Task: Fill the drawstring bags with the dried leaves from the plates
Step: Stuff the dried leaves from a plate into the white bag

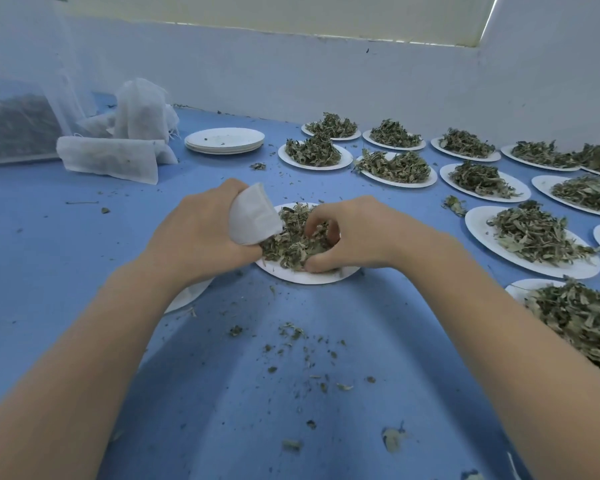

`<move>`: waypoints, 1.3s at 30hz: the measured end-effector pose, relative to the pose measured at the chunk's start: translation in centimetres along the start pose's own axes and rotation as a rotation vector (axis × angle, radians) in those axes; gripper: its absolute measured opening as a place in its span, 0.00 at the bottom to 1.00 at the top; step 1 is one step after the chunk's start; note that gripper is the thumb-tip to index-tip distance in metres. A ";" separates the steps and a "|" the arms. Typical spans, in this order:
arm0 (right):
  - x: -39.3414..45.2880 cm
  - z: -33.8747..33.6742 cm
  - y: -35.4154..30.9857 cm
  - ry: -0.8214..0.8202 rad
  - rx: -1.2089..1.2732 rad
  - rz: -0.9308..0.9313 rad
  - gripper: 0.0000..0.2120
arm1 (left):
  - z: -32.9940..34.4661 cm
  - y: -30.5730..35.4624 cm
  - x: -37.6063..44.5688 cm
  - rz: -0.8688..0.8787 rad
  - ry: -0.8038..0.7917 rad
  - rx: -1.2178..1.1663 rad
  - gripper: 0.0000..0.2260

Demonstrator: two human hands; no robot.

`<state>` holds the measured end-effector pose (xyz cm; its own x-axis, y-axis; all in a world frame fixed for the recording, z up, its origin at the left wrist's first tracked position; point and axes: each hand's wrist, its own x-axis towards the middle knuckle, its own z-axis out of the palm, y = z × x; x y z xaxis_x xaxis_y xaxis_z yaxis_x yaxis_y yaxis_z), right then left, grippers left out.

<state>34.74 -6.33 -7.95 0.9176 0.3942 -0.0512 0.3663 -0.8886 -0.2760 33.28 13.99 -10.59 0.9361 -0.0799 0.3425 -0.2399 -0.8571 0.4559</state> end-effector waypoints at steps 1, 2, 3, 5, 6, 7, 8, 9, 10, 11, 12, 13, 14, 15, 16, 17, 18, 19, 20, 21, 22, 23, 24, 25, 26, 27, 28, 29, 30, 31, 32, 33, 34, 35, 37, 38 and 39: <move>0.1 0.2 0.0 0.014 -0.002 -0.007 0.16 | 0.0 0.0 0.0 -0.001 0.000 0.002 0.25; 0.2 0.4 -0.1 0.025 -0.002 -0.015 0.14 | 0.0 0.0 0.0 -0.001 -0.002 0.003 0.25; 0.3 0.5 -0.1 0.035 0.000 -0.023 0.13 | 0.0 0.0 0.0 -0.001 -0.005 0.005 0.25; 0.3 0.2 -0.1 0.066 0.019 -0.034 0.10 | 0.1 0.1 0.0 -0.003 -0.013 0.008 0.25; 0.2 -0.1 0.0 0.088 0.033 -0.035 0.10 | 0.1 0.1 0.0 -0.004 -0.017 0.008 0.25; 0.1 -0.6 0.1 0.115 0.046 -0.039 0.09 | 0.1 0.1 0.0 -0.005 -0.019 0.011 0.25; 0.0 -1.1 0.2 0.146 0.057 -0.043 0.09 | 0.1 0.2 0.0 -0.007 -0.021 0.014 0.25; -0.2 -1.5 0.3 0.181 0.070 -0.048 0.09 | 0.1 0.2 0.0 -0.009 -0.024 0.020 0.25; -0.4 -2.0 0.4 0.221 0.088 -0.058 0.08 | 0.1 0.2 0.0 -0.009 -0.029 0.024 0.24; -0.5 -2.3 0.4 0.264 0.111 -0.074 0.08 | 0.1 0.3 0.0 -0.007 -0.035 0.030 0.24; -0.6 -2.6 0.2 0.302 0.131 -0.095 0.07 | 0.1 0.4 0.0 0.002 -0.043 0.041 0.24; -0.8 -2.7 0.0 0.330 0.135 -0.120 0.07 | 0.2 0.4 0.0 0.016 -0.052 0.057 0.23; -0.9 -2.7 -0.2 0.349 0.116 -0.148 0.08 | 0.3 0.5 0.0 0.034 -0.058 0.076 0.23; -0.9 -2.7 -0.5 0.362 0.081 -0.174 0.08 | 0.4 0.6 0.0 0.050 -0.059 0.090 0.23; -0.9 -2.6 -0.8 0.374 0.046 -0.198 0.08 | 0.4 0.7 0.0 0.062 -0.057 0.099 0.24; -0.9 -2.5 -1.0 0.384 0.024 -0.219 0.09 | 0.5 0.8 0.0 0.068 -0.052 0.106 0.24; -0.7 -2.4 -1.1 0.388 0.009 -0.234 0.09 | 0.5 0.9 0.0 0.071 -0.046 0.110 0.24; -0.6 -2.3 -1.2 0.383 -0.006 -0.241 0.09 | 0.6 1.0 0.0 0.072 -0.039 0.111 0.24; -0.4 -2.2 -1.3 0.372 -0.025 -0.246 0.09 | 0.7 1.2 0.0 0.072 -0.034 0.106 0.24; -0.3 -2.0 -1.5 0.362 -0.042 -0.256 0.09 | 0.8 1.3 0.0 0.071 -0.031 0.095 0.23; -0.3 -1.7 -1.7 0.360 -0.046 -0.280 0.09 | 0.9 1.5 -0.1 0.072 -0.033 0.083 0.23; -0.3 -1.4 -1.9 0.367 -0.028 -0.311 0.08 | 1.0 1.6 -0.1 0.078 -0.035 0.069 0.22; -0.3 -1.1 -2.2 0.373 0.022 -0.336 0.08 | 1.1 1.7 -0.1 0.090 -0.036 0.054 0.21; -0.4 -0.9 -2.4 0.373 0.106 -0.344 0.08 | 1.2 1.8 -0.2 0.103 -0.034 0.036 0.19; -0.4 -0.8 -2.4 0.362 0.215 -0.333 0.09 | 1.2 1.9 -0.2 0.109 -0.029 0.015 0.17; -0.4 -0.8 -2.4 0.336 0.322 -0.316 0.10 | 1.2 1.9 -0.2 0.104 -0.023 -0.008 0.16; -0.5 -0.9 -2.4 0.293 0.408 -0.306 0.12 | 1.2 1.9 -0.3 0.093 -0.017 -0.034 0.16; -0.6 -1.0 -2.3 0.236 0.478 -0.310 0.13 | 1.2 1.8 -0.3 0.083 -0.010 -0.065 0.16; -0.7 -1.0 -2.2 0.171 0.546 -0.325 0.15 | 1.2 1.8 -0.3 0.078 -0.001 -0.098 0.16; -0.8 -1.1 -2.1 0.116 0.608 -0.340 0.15 | 1.2 1.7 -0.3 0.077 0.008 -0.128 0.17; -0.9 -1.1 -2.1 0.090 0.642 -0.347 0.16 | 1.2 1.7 -0.4 0.075 0.015 -0.153 0.17; -0.9 -1.0 -2.1 0.111 0.638 -0.346 0.15 | 1.2 1.7 -0.4 0.073 0.020 -0.171 0.17; -0.7 -0.7 -2.3 0.177 0.599 -0.334 0.14 | 1.2 1.7 -0.4 0.069 0.024 -0.185 0.17; -0.5 -0.3 -2.5 0.264 0.550 -0.316 0.13 | 1.2 1.7 -0.4 0.068 0.032 -0.195 0.18; -0.1 0.4 -3.0 0.388 0.502 -0.274 0.11 | 1.2 1.9 -0.4 0.074 0.049 -0.195 0.17; 0.0 0.6 -3.2 0.402 0.494 -0.255 0.11 | 1.2 2.0 -0.4 0.078 0.047 -0.182 0.16; 0.0 0.6 -3.2 0.374 0.488 -0.244 0.10 | 1.2 2.1 -0.4 0.078 0.037 -0.165 0.16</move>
<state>33.46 -3.33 -7.65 0.8409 0.3849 0.3804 0.5395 -0.5412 -0.6450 32.72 11.65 -10.79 0.9036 -0.1213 0.4109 -0.3532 -0.7538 0.5541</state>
